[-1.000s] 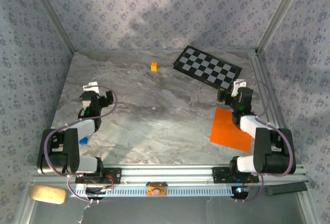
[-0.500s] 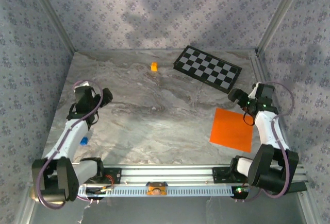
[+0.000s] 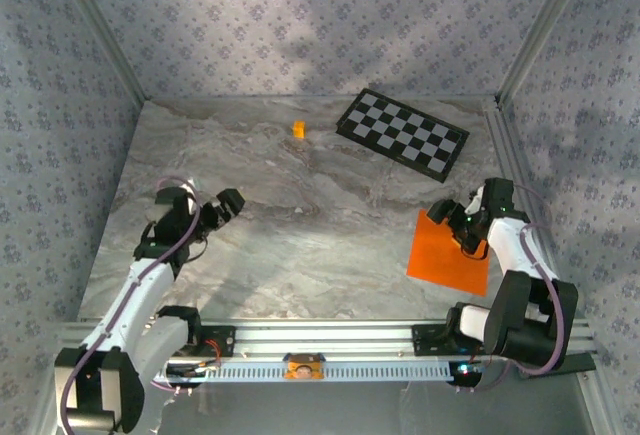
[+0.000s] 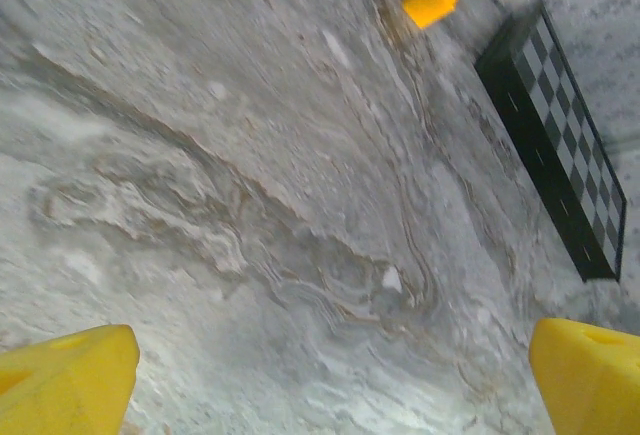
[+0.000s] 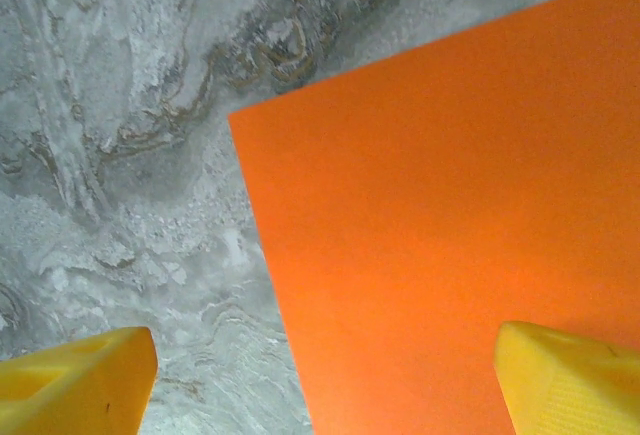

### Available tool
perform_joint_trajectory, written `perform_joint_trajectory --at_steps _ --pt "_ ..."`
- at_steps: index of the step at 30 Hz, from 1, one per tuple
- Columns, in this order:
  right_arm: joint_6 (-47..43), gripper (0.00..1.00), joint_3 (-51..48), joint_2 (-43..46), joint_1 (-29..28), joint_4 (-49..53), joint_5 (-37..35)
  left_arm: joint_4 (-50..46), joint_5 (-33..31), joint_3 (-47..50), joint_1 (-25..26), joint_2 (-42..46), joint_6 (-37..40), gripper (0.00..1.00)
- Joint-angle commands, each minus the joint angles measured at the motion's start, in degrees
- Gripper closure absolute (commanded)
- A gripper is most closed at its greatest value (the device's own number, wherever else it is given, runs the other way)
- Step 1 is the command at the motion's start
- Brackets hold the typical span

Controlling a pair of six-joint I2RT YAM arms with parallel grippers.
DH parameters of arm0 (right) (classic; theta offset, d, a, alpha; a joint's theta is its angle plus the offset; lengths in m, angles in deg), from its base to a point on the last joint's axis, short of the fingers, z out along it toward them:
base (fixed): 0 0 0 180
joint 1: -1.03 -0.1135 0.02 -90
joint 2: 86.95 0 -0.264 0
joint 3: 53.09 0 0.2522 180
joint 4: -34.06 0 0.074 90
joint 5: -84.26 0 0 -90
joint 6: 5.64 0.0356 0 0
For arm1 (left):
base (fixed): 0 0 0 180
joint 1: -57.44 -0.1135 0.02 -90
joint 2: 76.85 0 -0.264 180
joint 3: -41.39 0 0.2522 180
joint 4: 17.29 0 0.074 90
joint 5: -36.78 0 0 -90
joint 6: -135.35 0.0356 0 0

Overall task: Fold a paper plane with a square sheet of paper (pick it up from the middle)
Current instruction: Move the square sheet of paper to the center of the table.

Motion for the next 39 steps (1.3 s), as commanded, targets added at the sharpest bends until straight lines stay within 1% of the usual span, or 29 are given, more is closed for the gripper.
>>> perform_joint_trajectory --at_steps 1,5,11,17,23,25,28,32,34,36,39 --pt "0.2 0.11 0.5 -2.3 -0.4 3.6 -2.8 0.4 2.7 0.1 1.7 0.2 -0.9 0.00" --pt "0.4 0.11 0.6 -4.6 -0.8 3.9 -4.1 -0.2 2.4 -0.1 2.6 0.4 -0.7 0.00" --pt "2.2 0.11 0.0 -6.6 -2.3 1.8 -1.4 -3.7 0.8 -1.6 2.7 1.1 1.5 0.00" --pt "5.8 0.11 -0.5 -8.8 -5.5 -1.5 0.1 -3.9 -0.3 -1.7 2.8 1.5 1.8 0.00" --pt "10.0 0.11 0.7 -12.5 -13.0 -4.8 0.1 -5.0 0.0 -2.3 2.8 2.2 2.0 0.00" --pt "10.9 0.11 1.6 -13.7 -15.9 -5.0 -1.1 -5.7 -0.3 -2.3 2.8 2.7 2.1 0.00" --pt "15.6 0.11 2.5 -14.5 -21.2 -6.9 -2.8 -6.9 -0.5 -2.4 2.8 3.7 2.3 0.00" --pt "21.9 0.11 4.2 -17.8 -28.2 -11.4 -1.4 -8.3 -1.5 -3.4 2.8 4.0 2.4 0.00" --pt "24.1 0.11 5.9 -19.7 -32.4 -12.5 -2.2 -9.3 -1.8 -4.4 2.8 3.8 3.3 0.00" --pt "25.9 0.11 8.2 -21.9 -36.4 -12.5 -4.0 -12.5 -3.8 -6.2 2.8 3.8 5.2 0.00" --pt "28.0 0.11 11.3 -25.1 -41.4 -13.7 -3.9 -18.4 -7.5 -9.3 2.7 4.0 8.1 0.00"
